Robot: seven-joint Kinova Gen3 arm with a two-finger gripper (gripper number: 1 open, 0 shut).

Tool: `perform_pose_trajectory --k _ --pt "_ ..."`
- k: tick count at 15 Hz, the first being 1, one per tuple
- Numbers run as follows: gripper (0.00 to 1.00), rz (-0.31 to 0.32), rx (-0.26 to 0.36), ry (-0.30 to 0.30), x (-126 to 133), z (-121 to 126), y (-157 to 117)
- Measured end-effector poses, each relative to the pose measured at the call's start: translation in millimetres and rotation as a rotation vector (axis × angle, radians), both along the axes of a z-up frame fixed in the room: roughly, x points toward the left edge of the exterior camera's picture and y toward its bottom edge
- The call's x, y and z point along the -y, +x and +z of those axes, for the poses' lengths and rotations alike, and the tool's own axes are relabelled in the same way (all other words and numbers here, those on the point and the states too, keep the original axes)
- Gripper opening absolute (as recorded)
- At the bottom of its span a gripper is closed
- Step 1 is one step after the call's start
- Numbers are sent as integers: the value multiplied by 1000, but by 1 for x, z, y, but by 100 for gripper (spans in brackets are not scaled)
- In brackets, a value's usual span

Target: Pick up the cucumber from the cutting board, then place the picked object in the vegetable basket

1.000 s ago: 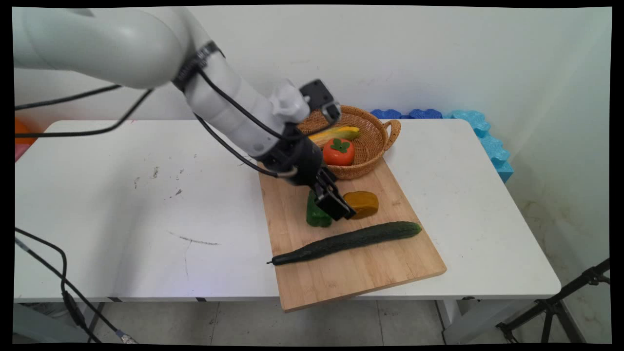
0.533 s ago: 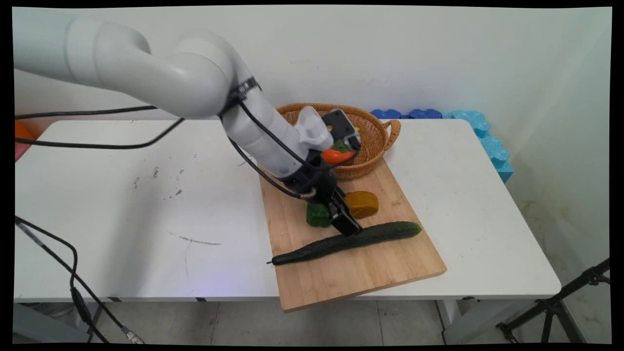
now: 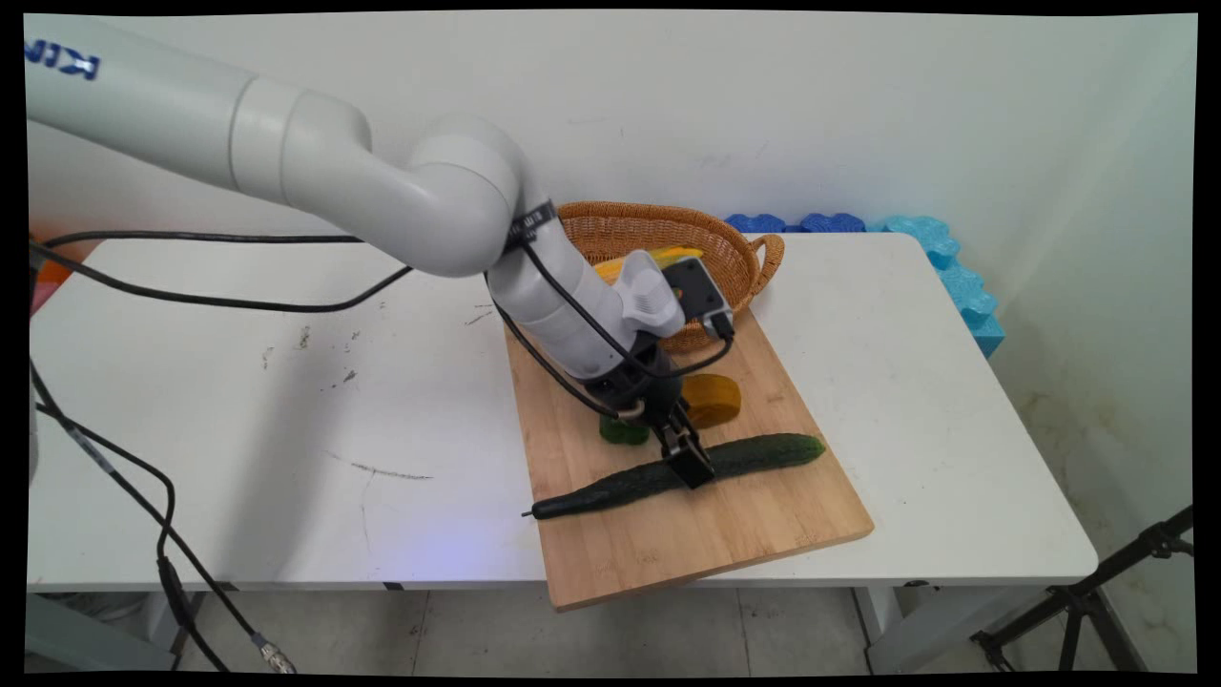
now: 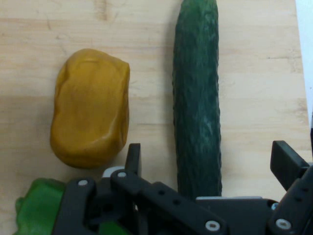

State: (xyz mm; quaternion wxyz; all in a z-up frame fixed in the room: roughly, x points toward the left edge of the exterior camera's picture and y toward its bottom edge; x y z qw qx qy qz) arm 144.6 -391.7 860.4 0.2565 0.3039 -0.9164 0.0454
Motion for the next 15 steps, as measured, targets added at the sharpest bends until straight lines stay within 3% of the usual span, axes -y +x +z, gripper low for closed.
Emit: perform_pose_trajectory --k 8,9,15 --pt "100 -12 32 4 1 -21 -11" --pt "0 -12 36 4 1 -23 -12" --pt "0 -10 34 0 3 -28 -16"
